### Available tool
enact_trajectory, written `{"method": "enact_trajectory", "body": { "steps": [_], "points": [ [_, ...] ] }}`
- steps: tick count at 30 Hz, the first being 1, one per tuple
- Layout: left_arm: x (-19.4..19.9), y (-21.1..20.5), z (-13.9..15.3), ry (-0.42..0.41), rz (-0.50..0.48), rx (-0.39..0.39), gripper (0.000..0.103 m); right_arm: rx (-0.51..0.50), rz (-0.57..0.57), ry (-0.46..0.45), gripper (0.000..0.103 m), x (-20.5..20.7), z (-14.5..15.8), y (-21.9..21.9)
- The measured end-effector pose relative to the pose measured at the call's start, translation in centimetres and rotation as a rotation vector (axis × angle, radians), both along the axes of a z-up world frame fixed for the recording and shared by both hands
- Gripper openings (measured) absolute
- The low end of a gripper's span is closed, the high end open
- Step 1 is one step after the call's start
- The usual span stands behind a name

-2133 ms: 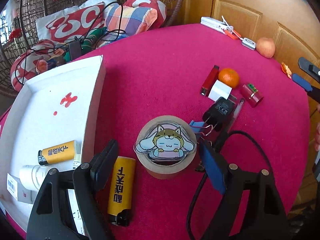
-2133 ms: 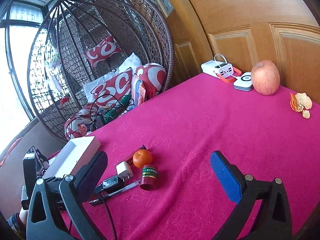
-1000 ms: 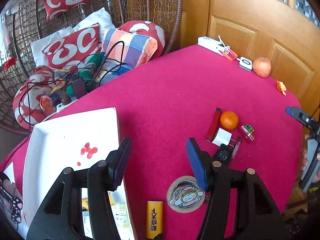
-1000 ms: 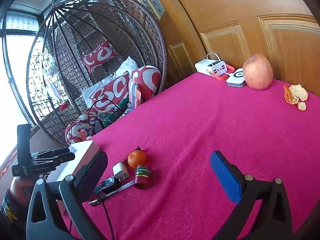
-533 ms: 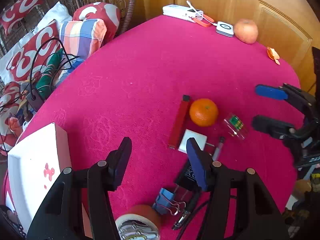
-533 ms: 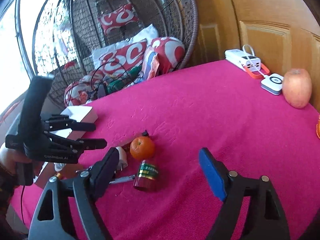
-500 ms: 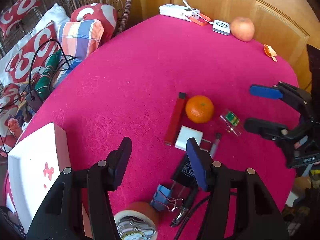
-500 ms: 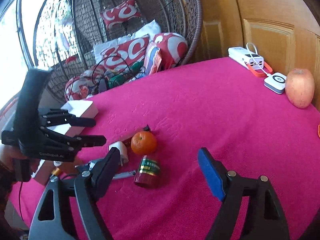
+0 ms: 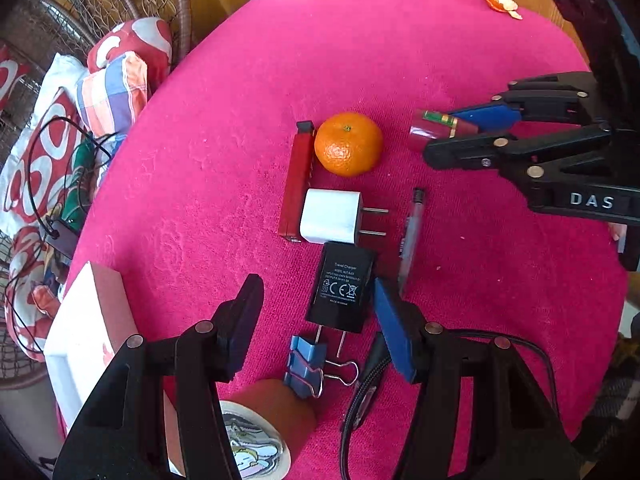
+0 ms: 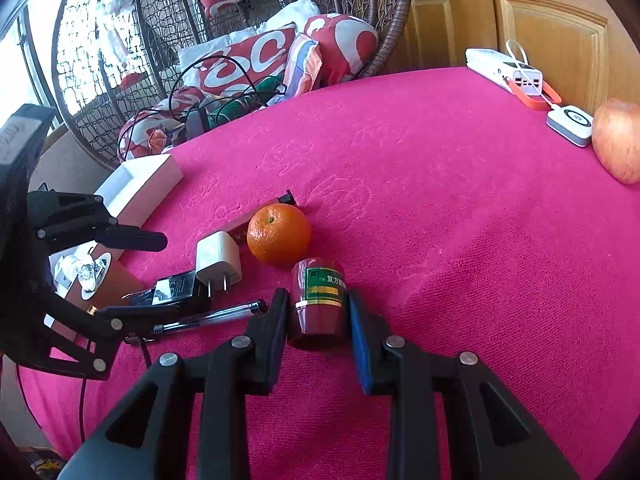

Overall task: Organize rigid objects
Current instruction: 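Close the left gripper on the black charger while the right gripper grasps the red-green jar, then carry the charger and jar over the tray and open both grippers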

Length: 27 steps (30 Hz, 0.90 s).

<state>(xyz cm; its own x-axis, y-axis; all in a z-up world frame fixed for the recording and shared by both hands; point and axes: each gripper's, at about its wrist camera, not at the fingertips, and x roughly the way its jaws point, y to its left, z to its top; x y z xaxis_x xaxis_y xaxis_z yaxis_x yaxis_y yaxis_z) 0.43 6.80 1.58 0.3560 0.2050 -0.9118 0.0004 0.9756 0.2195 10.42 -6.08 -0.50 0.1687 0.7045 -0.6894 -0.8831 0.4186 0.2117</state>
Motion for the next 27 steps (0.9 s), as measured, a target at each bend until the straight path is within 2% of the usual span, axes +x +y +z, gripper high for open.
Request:
{"method": "enact_trajectory", "body": {
  "steps": [2, 3, 4, 6, 12, 18, 24, 27],
  "points": [
    [0.3, 0.4, -0.2, -0.015, 0.005, -0.034, 0.057, 0.012, -0.006, -0.006, 0.029, -0.1, 0.2, -0.2],
    [0.4, 0.5, -0.2, -0.013, 0.007, -0.058, 0.05, 0.02, -0.009, -0.004, 0.029, 0.0, 0.3, -0.3],
    [0.3, 0.5, -0.1, -0.018, 0.001, -0.08, 0.031, 0.032, -0.015, -0.004, 0.029, 0.0, 0.4, -0.6],
    [0.0, 0.3, -0.1, -0.032, 0.005, -0.064, 0.03, 0.062, -0.017, 0.015, 0.029, -0.1, 0.7, -1.2],
    [-1.7, 0.1, 2.0, -0.149, 0.055, -0.117, 0.029, 0.161, -0.018, 0.025, 0.028, -0.7, 2.6, -3.1],
    [-4.5, 0.5, 5.9, -0.336, 0.124, -0.13, 0.029, 0.27, -0.004, -0.019, 0.028, -2.1, 6.3, -4.3],
    [-9.3, 2.4, 9.5, -0.564, 0.249, -0.224, 0.029, 0.347, 0.043, -0.063, 0.028, -4.2, 9.6, -4.3],
    [-11.7, 4.0, 11.1, -0.642, 0.305, -0.246, 0.029, 0.363, 0.08, -0.091, 0.028, -5.6, 11.2, -3.7]
  ]
}}
